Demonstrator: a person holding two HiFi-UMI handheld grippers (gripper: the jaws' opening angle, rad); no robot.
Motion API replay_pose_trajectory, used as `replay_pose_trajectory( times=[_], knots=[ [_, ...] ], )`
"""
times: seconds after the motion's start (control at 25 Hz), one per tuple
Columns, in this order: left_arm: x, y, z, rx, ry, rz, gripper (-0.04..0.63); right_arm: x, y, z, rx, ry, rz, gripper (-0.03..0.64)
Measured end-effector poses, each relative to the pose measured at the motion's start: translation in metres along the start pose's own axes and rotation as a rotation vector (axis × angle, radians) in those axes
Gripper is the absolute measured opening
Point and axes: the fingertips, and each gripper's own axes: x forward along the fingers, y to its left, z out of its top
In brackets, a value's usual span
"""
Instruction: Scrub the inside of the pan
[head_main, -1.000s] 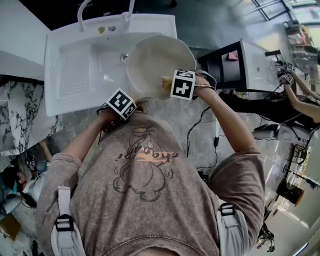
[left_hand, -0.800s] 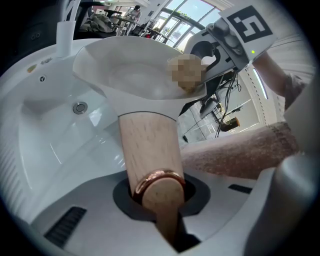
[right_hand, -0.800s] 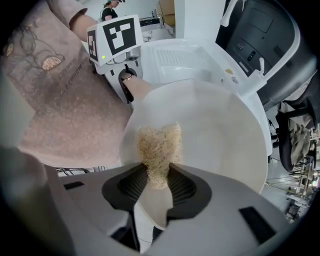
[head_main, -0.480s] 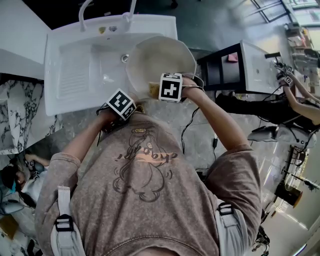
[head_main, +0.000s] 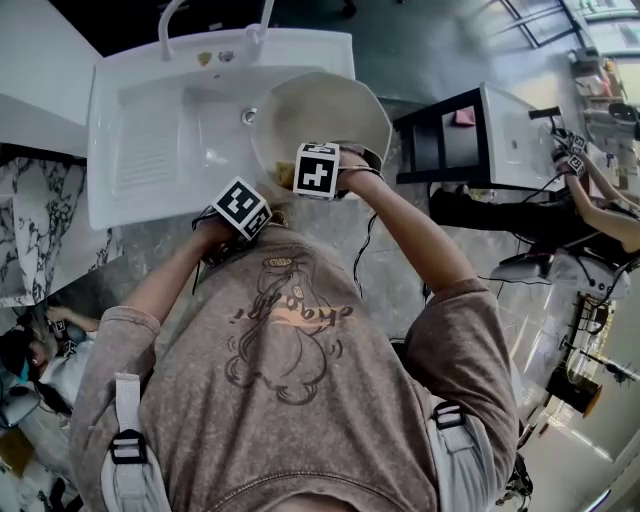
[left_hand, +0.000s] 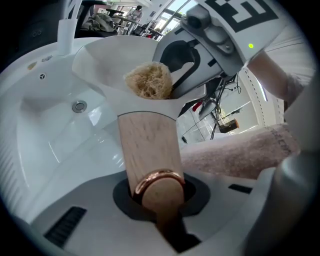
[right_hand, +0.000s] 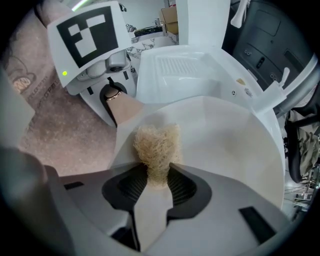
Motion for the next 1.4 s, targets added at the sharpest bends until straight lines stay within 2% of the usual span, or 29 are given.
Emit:
replay_pose_trajectory(
  times=[0.32, 0.56, 0.68, 0.92, 1.16, 1.4],
  knots=[
    [0.000, -0.001, 0.001, -0.002, 0.000, -0.001, 0.051, 0.020, -0.025, 0.013, 0.010, 0.001, -0.069, 0.141],
    [0.000, 0.000, 0.000, 0.002, -0.002, -0.002, 0.051, 0.026, -0.044, 0.005, 0.105, 0.040, -0.093, 0.140],
    [0.000, -0.001, 0.000, 0.000, 0.000, -0.004, 0.051, 0.030, -0.053, 0.018, 0.104, -0.012, -0.097, 0.141],
    [0.001, 0.000, 0.000, 0.001, -0.001, -0.007, 0.051, 0.029, -0.070, 0.016, 0.170, -0.001, -0.149, 0.141],
    [0.001, 0.000, 0.000, 0.000, -0.002, -0.010, 0.051, 0.031, -0.097, 0.025, 0.199, -0.072, -0.247, 0.141],
    [0.000, 0.000, -0.001, -0.005, -0.006, -0.018, 0.051, 0.028, -0.123, 0.018, 0.240, -0.090, -0.319, 0.141]
  ],
)
